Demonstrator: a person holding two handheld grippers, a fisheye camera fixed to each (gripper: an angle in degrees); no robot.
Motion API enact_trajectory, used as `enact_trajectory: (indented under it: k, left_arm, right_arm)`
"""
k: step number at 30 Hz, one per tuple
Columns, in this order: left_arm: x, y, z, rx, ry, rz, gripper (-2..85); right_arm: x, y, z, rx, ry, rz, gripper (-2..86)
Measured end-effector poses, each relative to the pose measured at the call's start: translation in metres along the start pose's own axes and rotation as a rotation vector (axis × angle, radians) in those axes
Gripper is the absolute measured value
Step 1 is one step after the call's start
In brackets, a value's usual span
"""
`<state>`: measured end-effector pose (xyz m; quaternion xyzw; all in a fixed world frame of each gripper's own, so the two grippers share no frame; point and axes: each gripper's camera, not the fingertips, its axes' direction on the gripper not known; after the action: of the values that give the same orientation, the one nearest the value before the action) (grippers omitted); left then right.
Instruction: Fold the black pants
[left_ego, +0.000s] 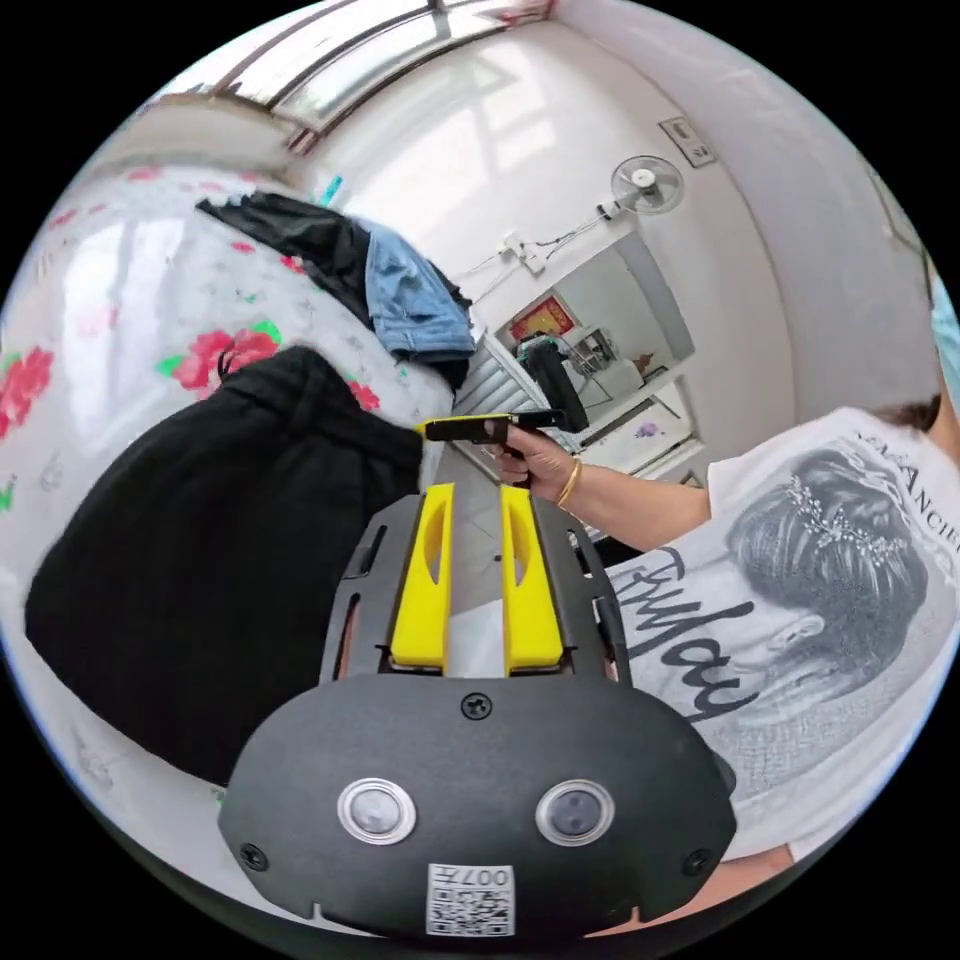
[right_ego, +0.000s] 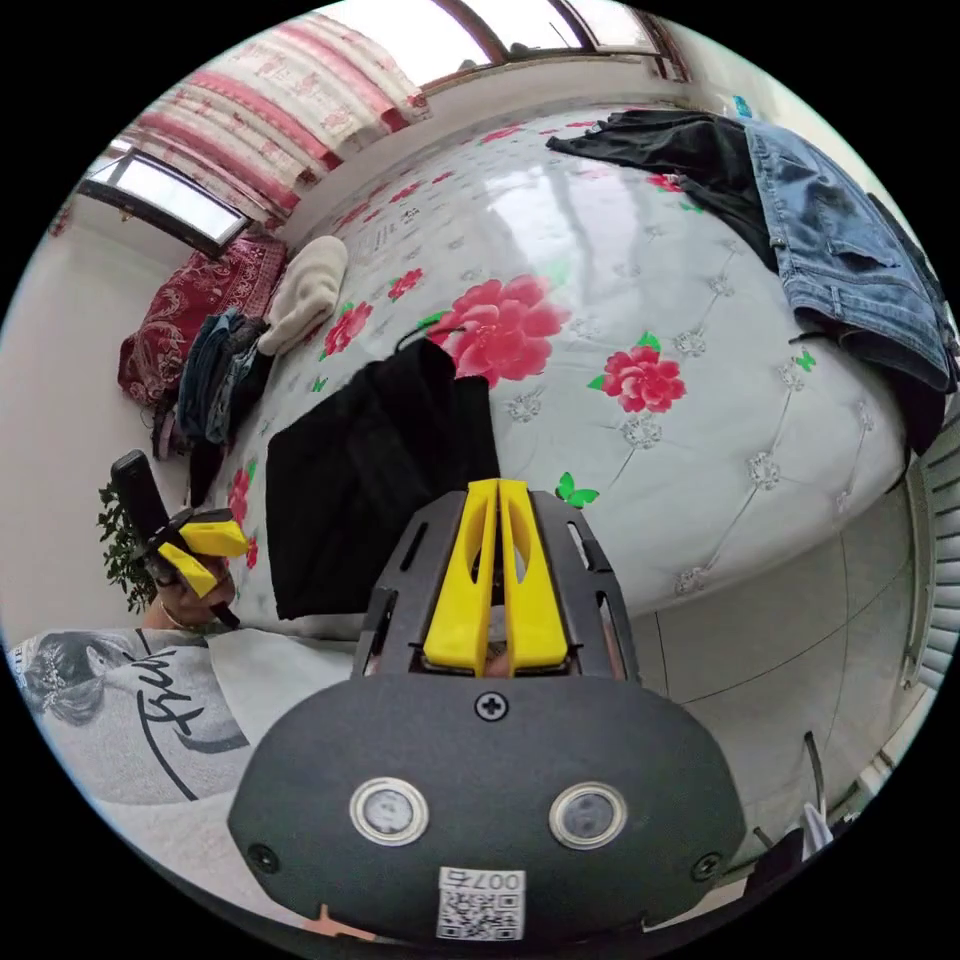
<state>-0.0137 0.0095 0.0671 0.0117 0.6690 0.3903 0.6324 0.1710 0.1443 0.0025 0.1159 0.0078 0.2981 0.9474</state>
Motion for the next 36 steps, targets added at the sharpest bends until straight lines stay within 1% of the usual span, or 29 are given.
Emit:
enact_trajectory:
  k: [1,3,5,6,8,9,10,11,12,13,14,15,17,18,21,23,25,27,30,31,32,33,35,36]
  left_arm:
    - [-0.005,0.005,0.001,0.006,0.000,-0.026,8.2]
    - [-0.008,0.020,-0.011,0.028,-0.079,-0.049,8.6]
    - [-0.016,0.046,-0.043,0.083,-0.218,-0.134,8.9]
    - [-0.020,0.054,-0.052,0.106,-0.244,-0.171,9.1]
    - [-0.039,0.090,-0.093,0.234,-0.257,-0.330,10.0]
    - [-0.044,0.100,-0.102,0.274,-0.255,-0.372,10.3]
    - [-0.055,0.118,-0.118,0.347,-0.260,-0.459,11.1]
    - [-0.064,0.133,-0.128,0.398,-0.268,-0.521,11.9]
    - [-0.068,0.138,-0.130,0.412,-0.275,-0.542,12.3]
    - [-0.077,0.144,-0.130,0.413,-0.293,-0.582,12.9]
    - [-0.089,0.145,-0.123,0.378,-0.295,-0.613,13.4]
    - [-0.095,0.144,-0.117,0.352,-0.286,-0.623,13.6]
    - [-0.123,0.136,-0.084,0.228,-0.202,-0.663,14.4]
    - [-0.129,0.132,-0.074,0.201,-0.179,-0.664,14.6]
    - [-0.142,0.120,-0.055,0.171,-0.207,-0.680,10.4]
    - [-0.136,0.103,-0.058,0.181,-0.170,-0.606,5.3]
    - [-0.125,0.085,-0.063,0.225,-0.137,-0.526,4.5]
    - [-0.113,0.063,-0.067,0.249,-0.160,-0.460,3.8]
    - [-0.101,0.026,-0.079,0.325,-0.192,-0.398,3.2]
    - [-0.097,0.010,-0.089,0.377,-0.199,-0.376,3.0]
    - [-0.088,-0.008,-0.102,0.422,-0.234,-0.331,2.9]
    - [-0.084,-0.017,-0.110,0.443,-0.261,-0.305,2.9]
    - [-0.073,-0.049,-0.145,0.552,-0.372,-0.245,3.0]
    - [-0.073,-0.056,-0.155,0.585,-0.395,-0.234,3.1]
  right_arm:
    - [0.014,0.001,-0.003,0.007,-0.032,0.031,0.8]
    - [0.034,0.000,-0.002,0.005,-0.082,0.061,2.2]
    - [0.058,-0.007,0.008,-0.031,-0.188,0.101,4.6]
    - [0.064,-0.010,0.012,-0.039,-0.220,0.111,5.2]
    - [0.080,-0.025,0.026,-0.056,-0.347,0.143,7.8]
    - [0.083,-0.030,0.030,-0.060,-0.376,0.152,8.3]
    - [0.090,-0.039,0.038,-0.068,-0.427,0.170,9.2]
    - [0.095,-0.050,0.046,-0.079,-0.467,0.180,10.0]
    - [0.097,-0.055,0.051,-0.091,-0.482,0.182,10.2]
    - [0.101,-0.065,0.063,-0.136,-0.496,0.186,10.5]
    - [0.101,-0.075,0.077,-0.206,-0.505,0.178,10.4]
    - [0.099,-0.080,0.083,-0.236,-0.519,0.161,10.4]
    - [0.089,-0.099,0.095,-0.325,-0.458,0.112,9.5]
    - [0.086,-0.104,0.097,-0.346,-0.441,0.101,9.2]
    - [0.074,-0.128,0.107,-0.464,-0.392,0.049,7.3]
    - [0.052,-0.153,0.104,-0.515,-0.321,-0.033,5.8]
    - [0.026,-0.180,0.094,-0.515,-0.275,-0.108,5.1]
    - [-0.007,-0.213,0.082,-0.504,-0.256,-0.185,4.5]
    - [-0.084,-0.276,0.061,-0.474,-0.200,-0.384,3.8]
    - [-0.120,-0.301,0.053,-0.453,-0.155,-0.486,3.5]
    - [-0.158,-0.325,0.043,-0.425,-0.112,-0.587,3.2]
    - [-0.177,-0.337,0.039,-0.409,-0.094,-0.634,3.1]
    - [-0.254,-0.387,0.022,-0.341,-0.045,-0.806,2.8]
    - [-0.273,-0.400,0.019,-0.320,-0.034,-0.841,2.7]
